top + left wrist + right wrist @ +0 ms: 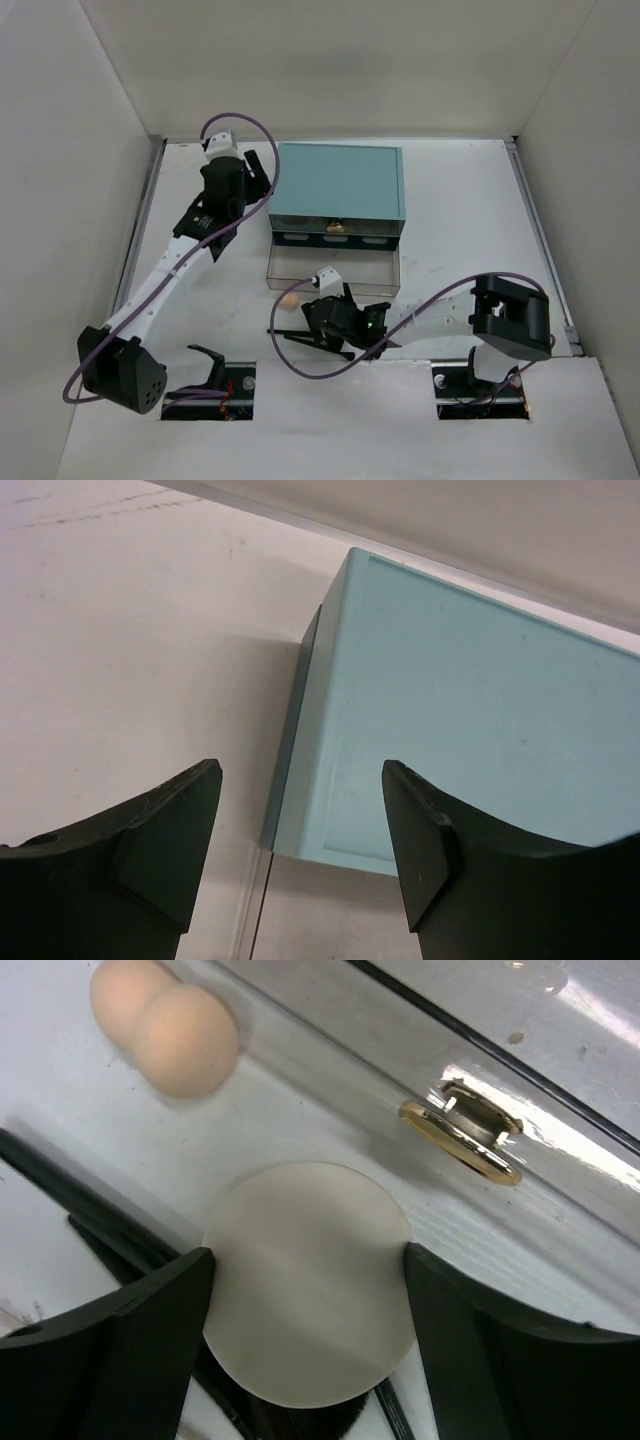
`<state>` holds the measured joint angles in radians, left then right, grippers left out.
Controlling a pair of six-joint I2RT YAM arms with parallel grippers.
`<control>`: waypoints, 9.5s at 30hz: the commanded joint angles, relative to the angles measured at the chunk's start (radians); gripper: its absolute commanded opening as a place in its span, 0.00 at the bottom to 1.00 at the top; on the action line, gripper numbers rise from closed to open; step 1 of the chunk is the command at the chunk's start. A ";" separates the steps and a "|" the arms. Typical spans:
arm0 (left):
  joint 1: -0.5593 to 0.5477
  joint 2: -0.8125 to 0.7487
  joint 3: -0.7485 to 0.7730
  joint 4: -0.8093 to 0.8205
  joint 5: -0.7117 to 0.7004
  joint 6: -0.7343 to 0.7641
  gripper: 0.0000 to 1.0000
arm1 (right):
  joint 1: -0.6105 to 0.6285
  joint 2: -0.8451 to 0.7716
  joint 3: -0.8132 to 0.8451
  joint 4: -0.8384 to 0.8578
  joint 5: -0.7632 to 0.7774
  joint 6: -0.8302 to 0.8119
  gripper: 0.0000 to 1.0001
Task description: Organize the makeup
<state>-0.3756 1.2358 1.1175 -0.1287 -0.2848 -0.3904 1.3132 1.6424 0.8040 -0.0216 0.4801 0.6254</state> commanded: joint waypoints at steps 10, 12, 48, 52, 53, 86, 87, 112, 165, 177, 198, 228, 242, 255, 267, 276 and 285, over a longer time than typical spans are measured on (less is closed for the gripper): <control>-0.010 -0.237 -0.119 -0.087 -0.163 -0.004 0.63 | 0.062 0.002 0.141 -0.195 0.081 0.030 0.17; -0.013 -0.265 -0.136 -0.100 -0.177 -0.010 0.62 | 0.074 -0.058 0.167 -0.216 0.081 0.016 0.07; -0.182 -0.582 -0.432 -0.523 -0.123 -0.281 0.68 | -0.444 -0.047 0.345 -0.040 -0.483 -0.713 0.84; -0.268 -0.573 -0.459 -0.534 -0.096 -0.312 0.68 | -0.444 -0.163 0.281 -0.026 -0.428 -0.627 0.87; -0.295 -0.570 -0.467 -0.535 -0.093 -0.315 0.68 | -0.447 -0.205 0.256 -0.017 -0.396 -0.591 0.88; -0.687 0.134 -0.443 -0.158 -0.360 -0.355 0.42 | -0.431 -0.716 -0.089 -0.115 -0.210 -0.256 0.97; -0.690 0.133 -0.443 -0.161 -0.360 -0.355 0.35 | -0.427 -0.717 -0.091 -0.116 -0.210 -0.254 0.97; -0.560 -0.132 -0.249 -0.076 -0.245 -0.002 0.10 | 0.097 -0.394 0.018 -0.216 -0.522 -0.452 0.85; -0.087 -0.573 -0.272 -0.414 -0.326 -0.079 1.00 | -0.032 0.007 0.420 -0.181 -0.393 -0.883 0.00; -0.079 -0.581 -0.269 -0.419 -0.321 -0.079 1.00 | -0.067 0.062 0.408 -0.299 -0.538 -0.833 0.18; -0.104 -0.585 -0.269 -0.428 -0.320 -0.080 1.00 | 0.037 0.195 0.235 -0.181 -0.373 -0.717 0.07; -0.259 -0.740 -0.433 -0.531 -0.045 -0.252 1.00 | -0.397 0.017 0.443 -0.118 -0.586 -0.948 0.52; -0.168 -0.610 -0.489 -0.447 -0.037 -0.343 1.00 | -0.096 -0.129 0.302 -0.238 -0.611 -0.842 0.61; -0.046 -0.426 -0.404 -0.308 -0.071 -0.306 1.00 | -0.091 0.137 0.323 0.011 -0.390 -0.802 0.61; 0.154 -0.519 -0.203 -0.348 -0.071 -0.156 1.00 | -0.116 0.264 0.331 0.011 -0.413 -0.785 0.52; 0.202 -0.619 -0.085 -0.474 -0.071 -0.136 1.00 | -0.101 0.243 0.334 -0.008 -0.436 -0.777 0.06; 0.177 -0.656 -0.123 -0.538 -0.056 -0.157 1.00 | -0.087 -0.074 0.311 0.014 -0.446 -0.817 0.00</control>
<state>-0.1867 0.6014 1.0054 -0.6266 -0.3466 -0.5499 1.2190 1.6958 1.0966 -0.0597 0.0475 -0.1680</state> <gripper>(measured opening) 0.997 0.201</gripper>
